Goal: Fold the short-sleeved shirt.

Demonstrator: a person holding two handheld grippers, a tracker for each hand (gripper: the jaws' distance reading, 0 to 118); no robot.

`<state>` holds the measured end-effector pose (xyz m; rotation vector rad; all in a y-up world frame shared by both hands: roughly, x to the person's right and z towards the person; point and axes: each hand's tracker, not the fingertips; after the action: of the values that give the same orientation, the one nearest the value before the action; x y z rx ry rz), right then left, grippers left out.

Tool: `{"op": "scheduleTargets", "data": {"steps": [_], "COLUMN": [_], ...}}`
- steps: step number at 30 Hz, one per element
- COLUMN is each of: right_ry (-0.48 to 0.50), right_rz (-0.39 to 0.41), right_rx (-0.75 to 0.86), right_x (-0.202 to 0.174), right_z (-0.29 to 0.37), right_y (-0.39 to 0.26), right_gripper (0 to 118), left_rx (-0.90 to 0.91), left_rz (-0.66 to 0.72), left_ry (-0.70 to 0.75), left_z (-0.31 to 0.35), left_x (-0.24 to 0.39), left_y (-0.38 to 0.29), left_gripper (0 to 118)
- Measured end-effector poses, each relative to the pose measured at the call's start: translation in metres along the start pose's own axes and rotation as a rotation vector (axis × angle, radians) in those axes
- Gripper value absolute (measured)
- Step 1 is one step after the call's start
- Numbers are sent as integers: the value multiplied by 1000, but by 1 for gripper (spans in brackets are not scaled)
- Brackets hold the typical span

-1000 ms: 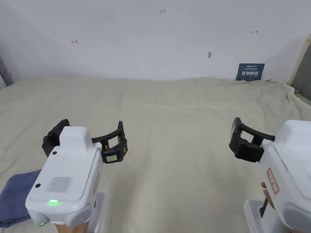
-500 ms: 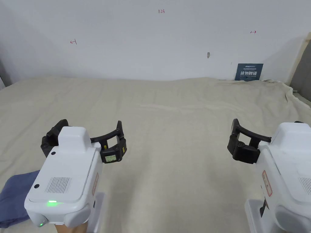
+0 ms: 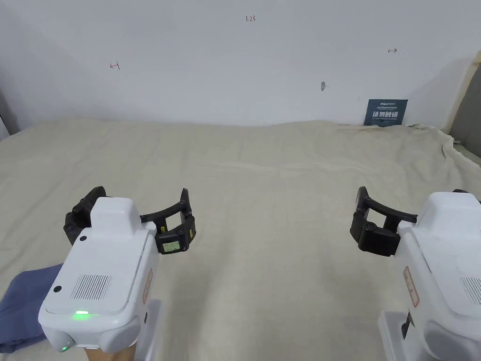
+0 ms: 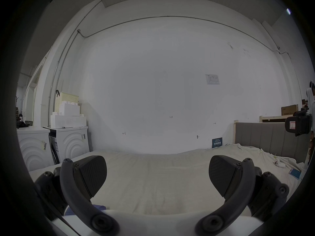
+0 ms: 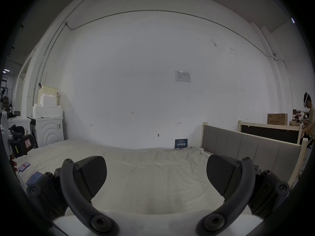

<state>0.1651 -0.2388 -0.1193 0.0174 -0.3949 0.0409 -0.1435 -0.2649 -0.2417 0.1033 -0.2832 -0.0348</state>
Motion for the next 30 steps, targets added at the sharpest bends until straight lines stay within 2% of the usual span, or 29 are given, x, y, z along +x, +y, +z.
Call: {"op": "scheduleTargets", "data": {"steps": [30], "right_ry": [10], "right_rz": [23], "right_rx": [-3], "right_x": [2], "right_z": [-1], "right_y": [-3], "right_gripper": [116], "left_rx": [1], "left_rz": [-3], "left_ry": [0], "left_z": [1], "left_x": [1], "left_y": [1], "left_gripper": [118]}}
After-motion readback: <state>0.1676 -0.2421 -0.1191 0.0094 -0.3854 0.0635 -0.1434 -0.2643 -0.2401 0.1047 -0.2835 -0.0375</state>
